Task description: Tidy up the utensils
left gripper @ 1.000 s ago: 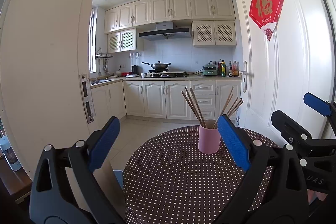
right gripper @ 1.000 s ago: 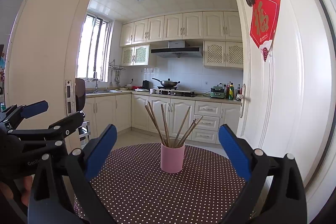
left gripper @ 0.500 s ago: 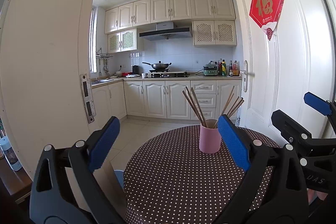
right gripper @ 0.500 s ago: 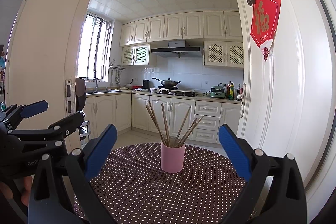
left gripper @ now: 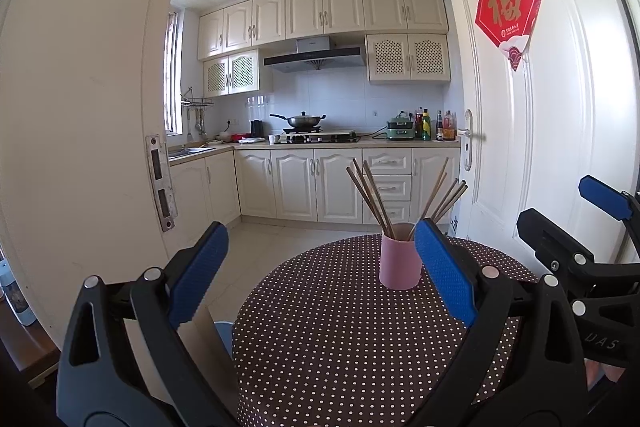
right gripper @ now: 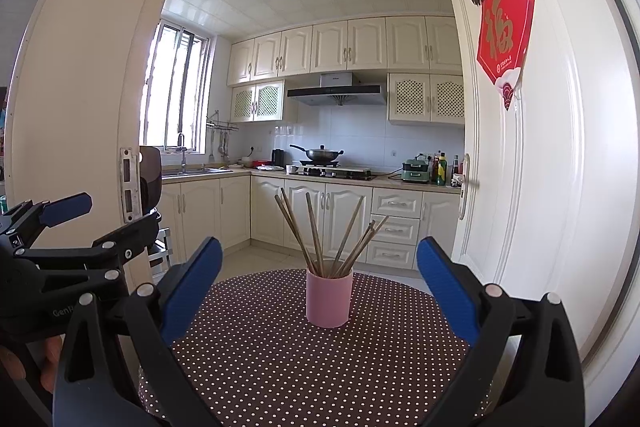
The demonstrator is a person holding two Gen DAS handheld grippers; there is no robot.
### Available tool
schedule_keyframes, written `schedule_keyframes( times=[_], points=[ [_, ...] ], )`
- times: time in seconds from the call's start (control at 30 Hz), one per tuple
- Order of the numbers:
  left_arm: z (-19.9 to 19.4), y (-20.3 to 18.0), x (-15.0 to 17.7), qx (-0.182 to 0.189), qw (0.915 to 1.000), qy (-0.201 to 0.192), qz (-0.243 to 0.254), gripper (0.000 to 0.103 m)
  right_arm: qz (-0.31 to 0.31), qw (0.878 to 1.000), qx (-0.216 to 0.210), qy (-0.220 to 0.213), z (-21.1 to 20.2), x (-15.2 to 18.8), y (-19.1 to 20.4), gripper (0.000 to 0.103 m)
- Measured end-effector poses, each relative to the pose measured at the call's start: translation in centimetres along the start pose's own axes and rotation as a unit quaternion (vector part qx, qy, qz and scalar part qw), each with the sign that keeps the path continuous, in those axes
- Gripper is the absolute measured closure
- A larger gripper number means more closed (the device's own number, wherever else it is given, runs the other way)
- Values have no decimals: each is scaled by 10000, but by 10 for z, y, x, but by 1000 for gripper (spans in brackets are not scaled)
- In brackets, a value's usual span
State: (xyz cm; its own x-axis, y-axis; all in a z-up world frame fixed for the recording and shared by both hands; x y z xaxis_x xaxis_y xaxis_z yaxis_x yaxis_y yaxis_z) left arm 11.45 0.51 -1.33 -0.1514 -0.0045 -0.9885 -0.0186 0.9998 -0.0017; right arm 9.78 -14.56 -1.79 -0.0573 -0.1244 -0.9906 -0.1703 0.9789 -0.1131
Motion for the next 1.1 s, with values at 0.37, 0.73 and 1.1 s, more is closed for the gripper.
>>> schedule_keyframes(
  times=[0.37,0.73,1.1],
  points=[
    [13,-2,3,-16,10000,60,37,10,44,10000,-11,53,13,7,-4,8],
    [32,-2,11,-32,9998,166,100,10,76,9998,-19,198,33,19,-7,8],
    [63,-2,28,-27,9988,451,187,10,108,9987,-34,498,65,39,-13,8]
  ],
)
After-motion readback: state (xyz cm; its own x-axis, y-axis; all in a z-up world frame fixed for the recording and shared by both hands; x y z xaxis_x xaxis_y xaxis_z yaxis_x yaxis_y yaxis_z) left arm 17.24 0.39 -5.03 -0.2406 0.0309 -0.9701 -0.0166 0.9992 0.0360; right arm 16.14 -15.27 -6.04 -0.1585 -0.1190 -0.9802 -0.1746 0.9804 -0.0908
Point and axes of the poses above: each gripper's, at about its wrist camera, not at the fingertips, and z roughly the way its jaws point, y to its left, x to its underside, the point moved 9 cm from there along z, roughly the way its jaws point, and after that the axes turned 3 degrees about -z, right-handed, at the moved point
